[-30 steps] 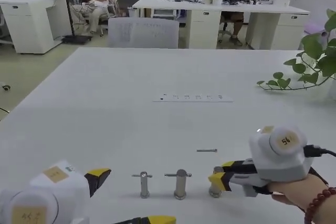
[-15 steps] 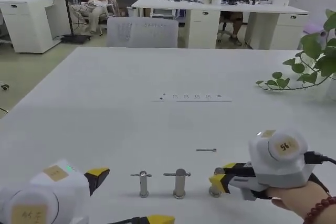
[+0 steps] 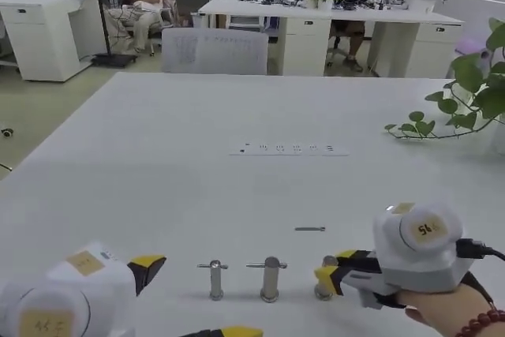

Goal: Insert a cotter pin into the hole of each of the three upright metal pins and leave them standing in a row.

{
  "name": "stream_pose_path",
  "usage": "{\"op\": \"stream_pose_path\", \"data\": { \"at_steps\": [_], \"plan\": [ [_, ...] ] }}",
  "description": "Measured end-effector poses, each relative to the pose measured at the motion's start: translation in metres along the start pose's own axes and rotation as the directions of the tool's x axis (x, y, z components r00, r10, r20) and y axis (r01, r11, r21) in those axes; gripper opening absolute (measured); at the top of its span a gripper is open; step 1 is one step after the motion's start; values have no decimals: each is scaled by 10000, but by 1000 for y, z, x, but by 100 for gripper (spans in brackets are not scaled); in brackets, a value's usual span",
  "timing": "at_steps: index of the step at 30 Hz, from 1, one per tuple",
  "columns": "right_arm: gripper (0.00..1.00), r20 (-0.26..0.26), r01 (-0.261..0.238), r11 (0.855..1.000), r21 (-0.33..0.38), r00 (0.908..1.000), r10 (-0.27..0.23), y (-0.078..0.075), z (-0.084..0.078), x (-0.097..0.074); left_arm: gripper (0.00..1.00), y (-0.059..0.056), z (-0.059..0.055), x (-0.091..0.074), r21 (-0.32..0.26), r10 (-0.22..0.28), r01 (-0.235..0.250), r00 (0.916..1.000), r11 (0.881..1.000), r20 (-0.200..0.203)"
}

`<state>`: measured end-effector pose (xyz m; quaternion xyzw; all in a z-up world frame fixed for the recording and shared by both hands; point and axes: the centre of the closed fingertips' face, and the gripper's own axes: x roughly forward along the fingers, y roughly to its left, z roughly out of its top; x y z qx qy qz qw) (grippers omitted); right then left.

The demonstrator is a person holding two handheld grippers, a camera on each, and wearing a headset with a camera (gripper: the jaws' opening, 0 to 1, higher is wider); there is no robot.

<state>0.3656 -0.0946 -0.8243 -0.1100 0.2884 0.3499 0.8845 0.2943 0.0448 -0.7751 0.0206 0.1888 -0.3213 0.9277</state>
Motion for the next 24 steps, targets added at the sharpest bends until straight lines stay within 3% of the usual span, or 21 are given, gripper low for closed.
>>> {"op": "stream_pose_path", "data": {
  "at_steps": [13,24],
  "plan": [
    [15,-45,-774,9950,-630,9970,773,4,0,1,92,0,-1,0,50,-19,19,10000,10000,-73],
    [27,303,-845,9964,16,9960,844,3,9,-3,92,2,-1,0,52,44,-43,10000,10000,-43]
  ]
}}
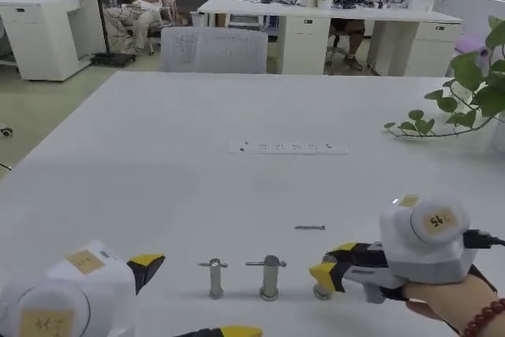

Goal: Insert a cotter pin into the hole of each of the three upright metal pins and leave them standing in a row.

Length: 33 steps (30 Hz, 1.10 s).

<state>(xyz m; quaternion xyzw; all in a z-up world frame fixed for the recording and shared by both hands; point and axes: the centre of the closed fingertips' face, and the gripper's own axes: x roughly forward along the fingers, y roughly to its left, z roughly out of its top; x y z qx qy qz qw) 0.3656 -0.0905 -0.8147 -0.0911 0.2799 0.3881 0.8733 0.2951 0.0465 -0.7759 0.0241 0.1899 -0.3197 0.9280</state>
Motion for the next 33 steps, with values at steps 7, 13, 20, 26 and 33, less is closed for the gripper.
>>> {"op": "stream_pose_path", "data": {
  "at_steps": [7,13,20,26,33],
  "plan": [
    [33,139,-231,9992,326,9996,227,-1,10,-8,94,-1,2,0,45,-12,11,10000,10000,69],
    [35,232,-296,9986,428,9993,287,-8,26,-14,95,0,3,0,30,-4,3,9999,10000,109],
    [37,7,-352,9980,532,9994,352,-27,39,-14,98,1,5,-1,33,28,-29,9999,10000,144],
    [36,-584,-370,9993,72,9976,374,-42,38,-7,99,1,6,-1,-1,35,-34,9999,10000,167],
    [35,-1249,-514,9981,-346,9911,467,-51,31,5,99,5,5,-2,0,179,-179,9997,9998,144]
  ]
}}
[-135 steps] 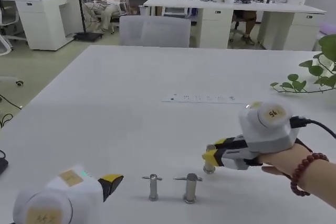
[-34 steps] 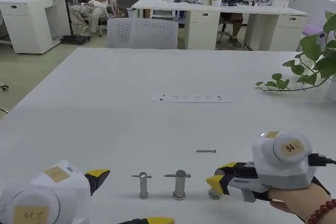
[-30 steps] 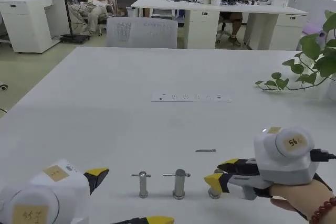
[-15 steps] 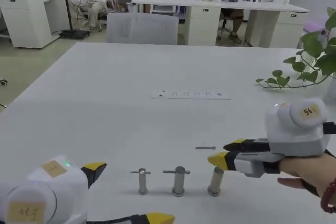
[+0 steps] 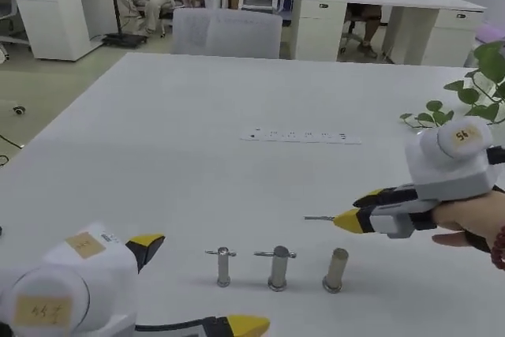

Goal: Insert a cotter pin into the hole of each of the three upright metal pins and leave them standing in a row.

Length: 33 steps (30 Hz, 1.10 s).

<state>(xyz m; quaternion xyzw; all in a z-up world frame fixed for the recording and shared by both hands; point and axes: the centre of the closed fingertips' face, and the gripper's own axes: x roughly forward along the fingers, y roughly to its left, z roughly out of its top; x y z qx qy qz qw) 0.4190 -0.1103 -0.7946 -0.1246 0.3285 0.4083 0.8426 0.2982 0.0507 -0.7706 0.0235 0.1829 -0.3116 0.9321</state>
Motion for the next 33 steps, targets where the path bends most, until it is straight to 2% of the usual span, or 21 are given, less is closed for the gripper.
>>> {"op": "stream_pose_path", "data": {
  "at_steps": [4,7,10,20,27,30,33],
  "plan": [
    [34,-698,-193,9979,-618,9974,149,-6,-6,9,99,1,-1,0,47,66,-66,10000,10000,-46],
    [32,-1012,-293,9947,-982,9947,193,-10,-8,16,98,3,-1,-1,34,106,-106,9999,9999,-47],
    [30,-1521,-377,9897,-1380,9882,164,-16,-14,24,98,5,-1,-1,5,147,-147,9999,9999,-35],
    [24,-1973,-714,9811,-1796,9797,352,-25,-16,46,95,6,-4,0,-93,91,-92,9998,9999,-180],
    [21,-2338,-934,9670,-2372,9716,365,-33,-19,57,95,8,-4,0,-167,110,-112,9999,9998,-122],
    [21,-2556,-1079,9549,-2767,9661,351,-35,-20,60,94,9,-4,0,-160,136,-138,9998,9998,-149],
    [19,-2680,-1251,9502,-2854,9623,462,-35,-22,64,93,10,-4,0,-165,130,-133,9998,9998,-142]
  ]
}}
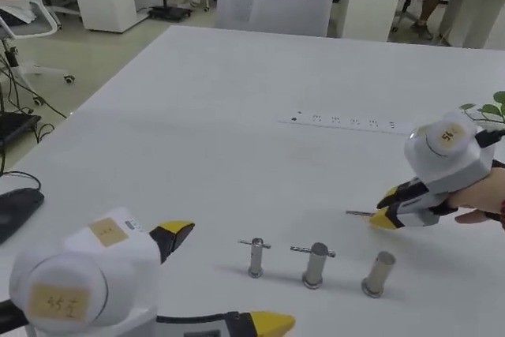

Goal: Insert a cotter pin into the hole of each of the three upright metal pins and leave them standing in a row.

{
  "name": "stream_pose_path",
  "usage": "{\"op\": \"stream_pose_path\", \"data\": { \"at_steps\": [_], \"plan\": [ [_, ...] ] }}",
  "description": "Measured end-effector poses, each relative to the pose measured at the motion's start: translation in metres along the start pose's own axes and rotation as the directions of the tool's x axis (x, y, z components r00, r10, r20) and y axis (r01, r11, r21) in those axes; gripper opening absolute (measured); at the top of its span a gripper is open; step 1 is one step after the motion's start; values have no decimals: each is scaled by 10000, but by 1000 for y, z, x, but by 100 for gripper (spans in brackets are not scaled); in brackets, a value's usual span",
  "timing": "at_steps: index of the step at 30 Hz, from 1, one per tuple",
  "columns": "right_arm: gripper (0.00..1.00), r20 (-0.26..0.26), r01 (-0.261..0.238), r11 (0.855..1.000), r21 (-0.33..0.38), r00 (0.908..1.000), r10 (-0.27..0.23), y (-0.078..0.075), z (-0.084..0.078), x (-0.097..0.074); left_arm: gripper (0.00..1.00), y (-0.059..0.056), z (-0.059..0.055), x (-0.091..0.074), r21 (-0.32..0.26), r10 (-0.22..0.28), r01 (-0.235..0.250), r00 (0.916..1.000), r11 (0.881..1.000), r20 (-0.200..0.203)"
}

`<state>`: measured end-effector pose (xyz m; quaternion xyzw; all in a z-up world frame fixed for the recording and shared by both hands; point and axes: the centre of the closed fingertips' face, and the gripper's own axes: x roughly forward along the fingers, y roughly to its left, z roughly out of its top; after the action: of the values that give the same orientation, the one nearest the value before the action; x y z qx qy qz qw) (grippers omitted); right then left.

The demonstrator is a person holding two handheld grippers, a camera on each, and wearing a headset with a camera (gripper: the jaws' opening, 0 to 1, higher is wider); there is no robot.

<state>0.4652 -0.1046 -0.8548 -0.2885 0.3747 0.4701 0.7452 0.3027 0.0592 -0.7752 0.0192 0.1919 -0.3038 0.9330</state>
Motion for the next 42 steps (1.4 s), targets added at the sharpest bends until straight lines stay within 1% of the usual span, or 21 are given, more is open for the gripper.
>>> {"op": "stream_pose_path", "data": {
  "at_steps": [5,7,9,10,12,16,18,20,22,24,28,31,38,42],
  "plan": [
    [18,-102,-148,9998,-165,9998,146,-2,0,5,92,1,-1,0,-17,19,-19,10000,10000,-33],
    [17,-206,-281,9993,-263,9994,276,-1,-2,6,92,2,-2,0,3,19,-19,10000,10000,-57],
    [16,-367,-285,9985,-460,9990,268,-2,-4,8,91,2,-2,0,-10,-6,6,10000,10000,-49],
    [15,-329,-401,9980,-483,9987,386,-1,-3,8,91,2,-2,0,-5,-6,6,10000,10000,-53],
    [14,-346,-470,9977,-495,9984,453,-2,-3,8,91,2,-3,0,-5,0,0,10000,10000,-75],
    [12,-541,-763,9943,-744,9959,724,0,-2,9,90,2,-3,0,-16,-22,21,10000,10000,-88],
    [10,-632,-892,9928,-799,9944,842,1,-2,10,90,2,-3,0,-33,-14,14,10000,10000,-56],
    [9,-737,-1061,9913,-784,9922,1004,2,-3,10,90,2,-1,0,-128,-21,22,10000,9999,78],
    [9,-796,-1121,9911,-716,9911,1063,1,-3,11,90,2,-1,-1,-134,-8,9,10000,9999,84],
    [7,-912,-1084,9921,-632,9906,1025,-1,-3,11,90,2,-2,-1,-114,-4,5,10000,9999,42],
    [6,-1110,-1084,9912,-756,9888,996,0,-4,11,89,2,-3,-1,-93,-7,7,10000,10000,-6],
    [5,-1256,-1011,9872,-1231,9884,855,1,-4,11,88,3,-4,-1,-124,24,-25,10000,9999,-60],
    [4,-1486,-813,9805,-1787,9874,548,1,-4,10,86,3,-7,-2,-147,37,-40,9998,9999,-197],
    [3,-1556,-687,9778,-1981,9871,379,-2,-4,10,86,1,-6,-2,-169,4,-7,9998,9999,-185]
  ]
}}
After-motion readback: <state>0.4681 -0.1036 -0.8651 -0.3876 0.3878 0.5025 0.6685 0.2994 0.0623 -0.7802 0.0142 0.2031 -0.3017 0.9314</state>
